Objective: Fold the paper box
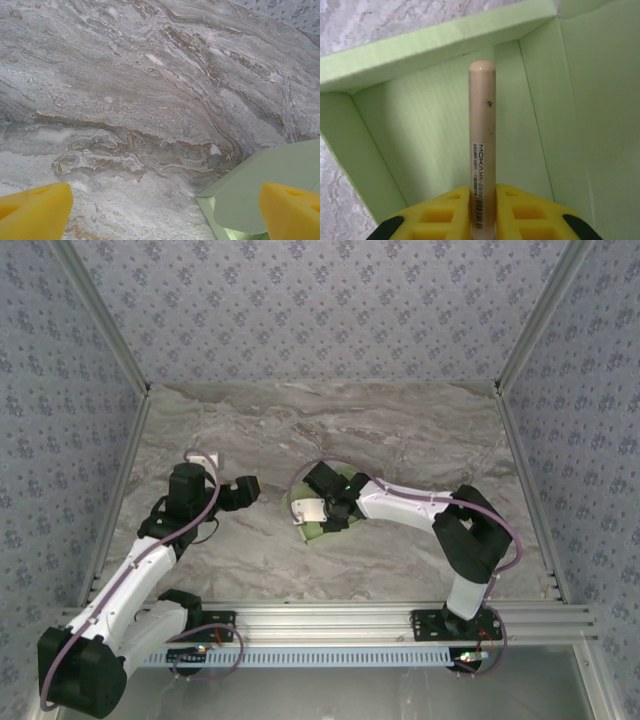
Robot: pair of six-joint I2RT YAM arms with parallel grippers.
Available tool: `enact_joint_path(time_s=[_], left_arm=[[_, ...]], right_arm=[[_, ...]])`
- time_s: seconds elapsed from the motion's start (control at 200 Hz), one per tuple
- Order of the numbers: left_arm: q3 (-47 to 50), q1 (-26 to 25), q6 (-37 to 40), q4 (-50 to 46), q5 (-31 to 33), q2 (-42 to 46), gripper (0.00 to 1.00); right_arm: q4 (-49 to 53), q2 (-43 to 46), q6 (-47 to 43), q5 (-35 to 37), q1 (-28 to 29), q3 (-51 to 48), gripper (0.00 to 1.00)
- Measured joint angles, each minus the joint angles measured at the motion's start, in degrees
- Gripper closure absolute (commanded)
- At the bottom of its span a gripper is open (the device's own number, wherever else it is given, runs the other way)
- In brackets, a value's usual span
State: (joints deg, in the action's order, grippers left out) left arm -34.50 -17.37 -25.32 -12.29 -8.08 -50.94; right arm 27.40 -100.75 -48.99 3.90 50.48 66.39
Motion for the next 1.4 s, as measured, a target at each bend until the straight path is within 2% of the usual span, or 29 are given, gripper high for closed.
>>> enact_joint_path(time_s=[0.165, 0.335, 0.545, 0.635, 0.73, 0.805, 0.964, 1.169, 1.399], left_arm=[[0.07, 0.0, -0.04, 0.0, -0.02, 0.02, 0.05], [0.09, 0.0, -0.24, 0.04, -0.11, 0.68, 0.05], [4.07, -0.5, -0.81, 2.51, -1.75, 4.17, 0.08], [7.48, -2.01, -1.11, 3.82, -2.73, 6.14, 0.09], [10.38, -4.66, -1.07, 5.09, -3.37, 8.17, 0.1], [11.56, -6.88, -0.63, 5.57, -3.52, 9.7, 0.1], [12.04, -11.82, 1.6, 7.17, -3.23, 10.4, 0.1], [11.08, -16.9, 5.77, 7.76, -1.36, 3.23, 0.11], [6.86, -17.81, 8.74, 9.29, 1.14, -4.57, 0.17]], right_arm=[[-0.44, 0.11, 0.46, 1.18, 0.17, 0.11, 0.64], [-1.09, 3.32, 4.22, 1.09, 0.28, -0.26, 0.6], [-4.35, 21.18, 16.5, -4.96, -2.16, -7.21, 0.52], [-5.4, 27.93, 22.67, -7.28, -6.03, -9.46, 0.47], [-6.27, 30.97, 28.13, -8.46, -11.45, -11.26, 0.45], [-6.93, 31.01, 30.88, -9.38, -15.74, -12.39, 0.4], [-8.68, 28.0, 32.7, -14.51, -22.88, -13.88, 0.39], [-11.02, 21.84, 29.88, -20.83, -23.61, -13.53, 0.4], [-13.97, 17.68, 27.34, -21.53, -23.63, -13.51, 0.43]])
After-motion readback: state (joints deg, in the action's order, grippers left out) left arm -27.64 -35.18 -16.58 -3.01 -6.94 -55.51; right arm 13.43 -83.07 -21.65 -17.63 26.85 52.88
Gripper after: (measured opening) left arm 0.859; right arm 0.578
